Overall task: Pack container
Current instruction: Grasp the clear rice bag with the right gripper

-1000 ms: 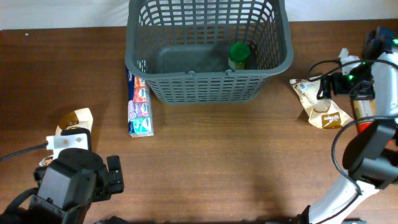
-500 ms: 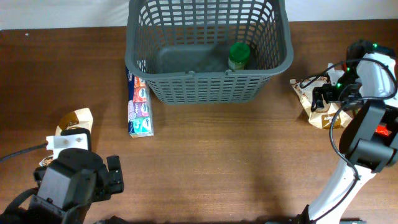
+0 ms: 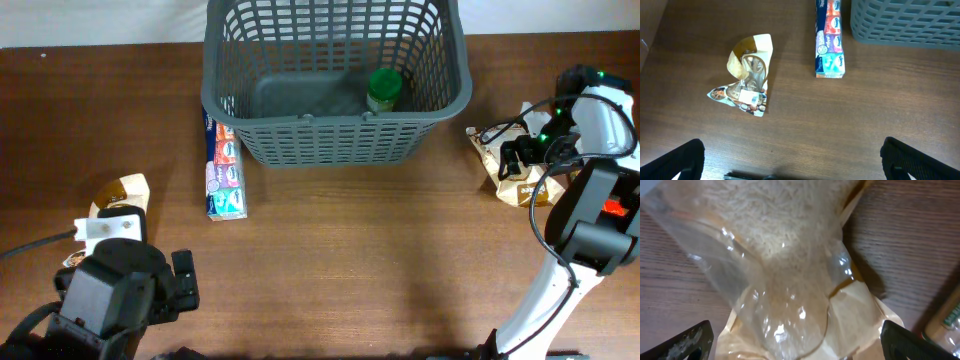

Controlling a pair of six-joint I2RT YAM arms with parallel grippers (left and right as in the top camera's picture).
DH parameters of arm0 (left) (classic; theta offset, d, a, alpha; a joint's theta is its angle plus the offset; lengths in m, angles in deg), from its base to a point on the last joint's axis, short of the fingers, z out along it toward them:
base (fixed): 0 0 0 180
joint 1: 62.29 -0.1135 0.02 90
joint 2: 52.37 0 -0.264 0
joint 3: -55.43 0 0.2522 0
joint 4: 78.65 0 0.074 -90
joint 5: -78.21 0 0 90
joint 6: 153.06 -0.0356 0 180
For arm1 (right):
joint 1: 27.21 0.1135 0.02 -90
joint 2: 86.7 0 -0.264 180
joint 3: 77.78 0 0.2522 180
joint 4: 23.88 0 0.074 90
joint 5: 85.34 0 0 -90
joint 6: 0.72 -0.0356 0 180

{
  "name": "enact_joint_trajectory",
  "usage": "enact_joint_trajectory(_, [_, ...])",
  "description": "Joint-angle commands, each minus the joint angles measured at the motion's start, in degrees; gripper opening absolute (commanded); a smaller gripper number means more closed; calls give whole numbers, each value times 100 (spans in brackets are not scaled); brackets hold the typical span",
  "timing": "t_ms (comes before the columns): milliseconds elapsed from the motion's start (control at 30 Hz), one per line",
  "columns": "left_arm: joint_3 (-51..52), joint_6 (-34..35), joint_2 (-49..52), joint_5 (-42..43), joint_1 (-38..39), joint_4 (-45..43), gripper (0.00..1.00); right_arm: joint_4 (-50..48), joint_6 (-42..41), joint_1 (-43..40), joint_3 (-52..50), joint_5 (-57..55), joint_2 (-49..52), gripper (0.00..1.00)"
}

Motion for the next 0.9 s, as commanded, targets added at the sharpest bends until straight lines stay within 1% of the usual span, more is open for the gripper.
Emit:
enact_joint_trajectory(0, [17,-94,11,0,-35,2,100,-28,160,28,-24,85,264,99])
enact_joint_trajectory(200, [17,-94,11,2,-35,2,100,-136,192,52,-24,87,433,99])
enact_joint_trajectory(567, [17,-92,11,0,-35,2,100,-350,190,52,-24,225,452,99])
enact_joint_trajectory(600, [17,-94,11,2,-35,2,100,-354,188,52,-24,240,452,100])
enact_joint_trajectory(633, [17,-94,11,0,-35,2,100,-358,188,52,-24,240,452,96])
enact_joint_trajectory(667, [17,-92,11,2,-35,2,100,-361,190,52,-24,238,452,95])
enact_joint_trajectory(767, [17,-94,11,2,-35,2,100,-363,190,52,-24,238,452,96])
enact_joint_trajectory(800, [17,-92,11,2,-35,2,100,-363,188,52,-24,238,452,100])
enact_joint_trajectory(867, [17,-92,11,2,-35,2,99,-363,188,52,-24,238,455,99])
